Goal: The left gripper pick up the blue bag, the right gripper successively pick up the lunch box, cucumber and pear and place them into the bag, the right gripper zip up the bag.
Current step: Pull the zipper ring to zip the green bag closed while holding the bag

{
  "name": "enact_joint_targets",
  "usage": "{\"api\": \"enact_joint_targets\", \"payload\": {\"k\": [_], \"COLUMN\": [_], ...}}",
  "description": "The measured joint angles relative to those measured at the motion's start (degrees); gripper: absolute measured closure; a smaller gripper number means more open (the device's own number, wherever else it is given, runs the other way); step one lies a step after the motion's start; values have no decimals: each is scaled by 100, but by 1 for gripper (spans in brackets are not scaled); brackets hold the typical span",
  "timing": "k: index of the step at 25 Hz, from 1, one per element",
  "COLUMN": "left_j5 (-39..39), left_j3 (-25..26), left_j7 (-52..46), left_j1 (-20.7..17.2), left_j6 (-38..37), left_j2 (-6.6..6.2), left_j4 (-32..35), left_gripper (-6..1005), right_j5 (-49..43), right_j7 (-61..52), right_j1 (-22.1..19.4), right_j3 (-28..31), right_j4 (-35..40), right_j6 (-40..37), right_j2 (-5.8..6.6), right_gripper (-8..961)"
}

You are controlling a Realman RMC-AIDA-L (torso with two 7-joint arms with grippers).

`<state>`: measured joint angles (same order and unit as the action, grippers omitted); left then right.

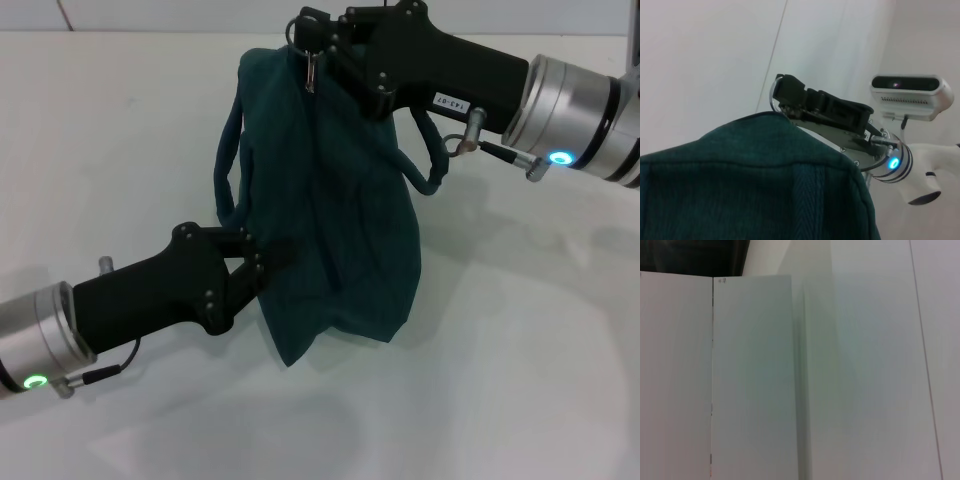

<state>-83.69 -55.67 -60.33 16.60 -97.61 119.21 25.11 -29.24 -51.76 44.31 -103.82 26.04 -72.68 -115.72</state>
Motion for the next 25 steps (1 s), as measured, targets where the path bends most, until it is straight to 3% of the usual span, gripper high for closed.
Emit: {"api": "enact_joint_targets", "payload": {"k": [25], "left_j5": [-36], "left_j3": [-22], "left_j7": [450], "left_j1": [-49], "left_j6": [-267], "left_j2": [28], "left_j4": [-7], "left_gripper": [931], "right_j5": [-30], "right_j7": [36], "right_j1": [100], "right_j3": [100], "right_j4": [-244], "right_j6": [168], "right_j2": [-27], "right_gripper": [946]}}
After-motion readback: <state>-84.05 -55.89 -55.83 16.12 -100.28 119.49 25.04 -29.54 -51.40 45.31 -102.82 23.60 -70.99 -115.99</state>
